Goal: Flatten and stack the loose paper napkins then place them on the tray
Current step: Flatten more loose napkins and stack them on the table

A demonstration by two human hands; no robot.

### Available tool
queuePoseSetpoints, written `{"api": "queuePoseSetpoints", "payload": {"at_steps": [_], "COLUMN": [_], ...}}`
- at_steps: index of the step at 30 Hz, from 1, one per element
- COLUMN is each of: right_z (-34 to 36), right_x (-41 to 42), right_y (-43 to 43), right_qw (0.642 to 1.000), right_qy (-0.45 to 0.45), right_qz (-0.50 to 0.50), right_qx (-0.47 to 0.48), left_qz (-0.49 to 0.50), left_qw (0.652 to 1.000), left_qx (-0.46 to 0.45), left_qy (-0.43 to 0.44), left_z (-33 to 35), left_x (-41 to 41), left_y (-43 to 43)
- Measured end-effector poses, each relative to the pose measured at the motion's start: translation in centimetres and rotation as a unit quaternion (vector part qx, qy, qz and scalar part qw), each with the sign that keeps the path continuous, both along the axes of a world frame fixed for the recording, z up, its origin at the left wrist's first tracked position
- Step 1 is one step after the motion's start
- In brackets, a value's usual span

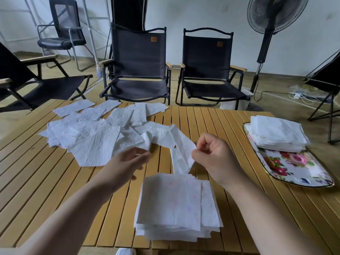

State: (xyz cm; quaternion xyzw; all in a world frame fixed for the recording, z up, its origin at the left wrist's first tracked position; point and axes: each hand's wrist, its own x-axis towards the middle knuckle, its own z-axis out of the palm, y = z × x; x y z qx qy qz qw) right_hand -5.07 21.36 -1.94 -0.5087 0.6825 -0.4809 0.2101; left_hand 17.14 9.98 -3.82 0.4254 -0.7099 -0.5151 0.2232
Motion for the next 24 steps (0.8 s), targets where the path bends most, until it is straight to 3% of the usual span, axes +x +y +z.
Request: {"api": "queuePoseSetpoints", "payload": {"at_steps": [5, 8, 12, 15, 18, 21, 24], "right_z": [3.1, 3.2, 3.2, 3.7, 4.0, 3.9, 3.1], "right_x": [2.1, 2.5, 2.2, 2.4, 2.4, 1.3, 0.2], "right_y": [2.2, 2.5, 2.7, 2.8, 2.7, 2.9, 3.0], "right_qw": [0.995, 0.994, 0.995, 0.994, 0.976, 0.969, 0.951], "right_qy": [0.027, 0.025, 0.01, -0.076, -0.193, -0.15, -0.124], "right_qz": [0.067, 0.075, 0.067, 0.049, 0.063, 0.079, 0.087], "right_qx": [-0.071, -0.072, -0.068, -0.061, 0.076, 0.18, 0.268], "left_qz": [-0.101, -0.152, -0.139, -0.095, -0.083, -0.095, -0.139], "left_qw": [0.978, 0.965, 0.961, 0.968, 0.968, 0.973, 0.985], "left_qx": [0.035, 0.022, 0.043, 0.07, 0.099, 0.125, 0.102], "left_qy": [0.178, 0.213, 0.235, 0.221, 0.217, 0.171, 0.023], "left_z": [1.5, 2.2, 2.7, 2.5, 2.6, 2.6, 2.2], "left_x": [0.4, 0.4, -0.2, -0.7, -1.0, -0.9, -0.6], "left_y": [0.8, 1.9, 2.9, 3.0, 3.3, 3.3, 3.3]}}
